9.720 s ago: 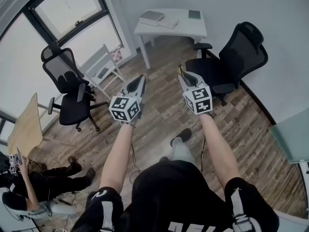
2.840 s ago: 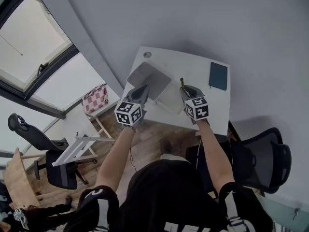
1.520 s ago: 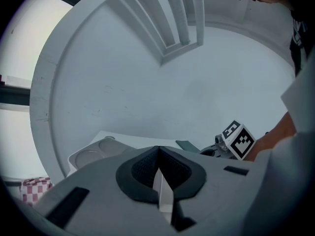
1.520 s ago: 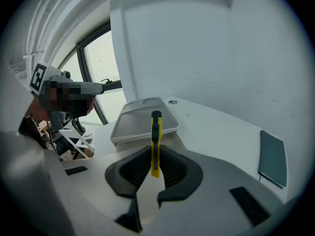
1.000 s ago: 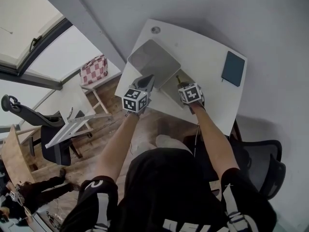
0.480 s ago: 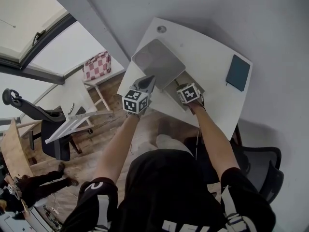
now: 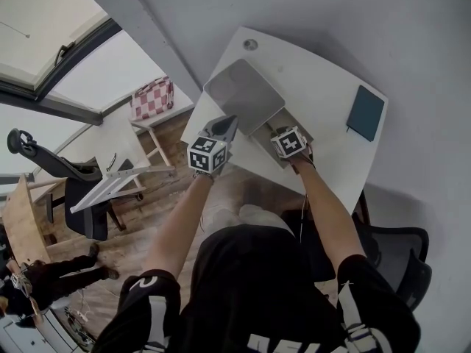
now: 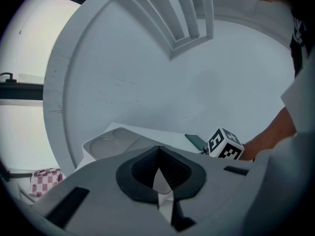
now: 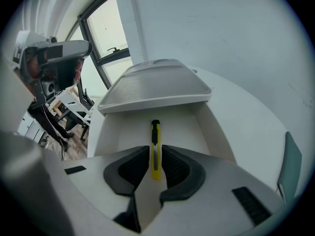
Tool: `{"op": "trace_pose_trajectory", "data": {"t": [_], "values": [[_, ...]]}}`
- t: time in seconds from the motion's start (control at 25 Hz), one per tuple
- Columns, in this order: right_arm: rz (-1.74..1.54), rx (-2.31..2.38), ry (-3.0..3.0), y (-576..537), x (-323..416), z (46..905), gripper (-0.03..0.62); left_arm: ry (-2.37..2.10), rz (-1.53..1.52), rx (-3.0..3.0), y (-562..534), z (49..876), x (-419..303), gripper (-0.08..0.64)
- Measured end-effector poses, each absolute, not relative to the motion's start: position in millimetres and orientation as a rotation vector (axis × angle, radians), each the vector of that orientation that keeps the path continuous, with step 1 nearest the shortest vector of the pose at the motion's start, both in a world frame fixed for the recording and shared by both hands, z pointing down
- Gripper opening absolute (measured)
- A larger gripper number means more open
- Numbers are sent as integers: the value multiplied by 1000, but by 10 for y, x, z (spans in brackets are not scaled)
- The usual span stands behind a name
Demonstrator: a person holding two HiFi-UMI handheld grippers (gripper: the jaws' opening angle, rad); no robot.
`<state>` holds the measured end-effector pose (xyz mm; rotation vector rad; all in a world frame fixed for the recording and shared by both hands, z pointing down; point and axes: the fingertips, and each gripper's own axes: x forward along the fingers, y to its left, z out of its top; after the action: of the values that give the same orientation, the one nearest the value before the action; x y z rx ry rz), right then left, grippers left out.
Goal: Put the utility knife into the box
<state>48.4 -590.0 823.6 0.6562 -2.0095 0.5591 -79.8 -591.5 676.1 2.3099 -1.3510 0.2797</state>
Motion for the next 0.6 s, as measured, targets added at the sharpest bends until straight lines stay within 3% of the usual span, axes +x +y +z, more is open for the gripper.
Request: {"op": "trace_pose_trajectory", "data": {"t": [0.6], "values": [[496,913,-2216,-6193,720,7267,97,-1382,208,2403,-5883,6212,-655,25]]}}
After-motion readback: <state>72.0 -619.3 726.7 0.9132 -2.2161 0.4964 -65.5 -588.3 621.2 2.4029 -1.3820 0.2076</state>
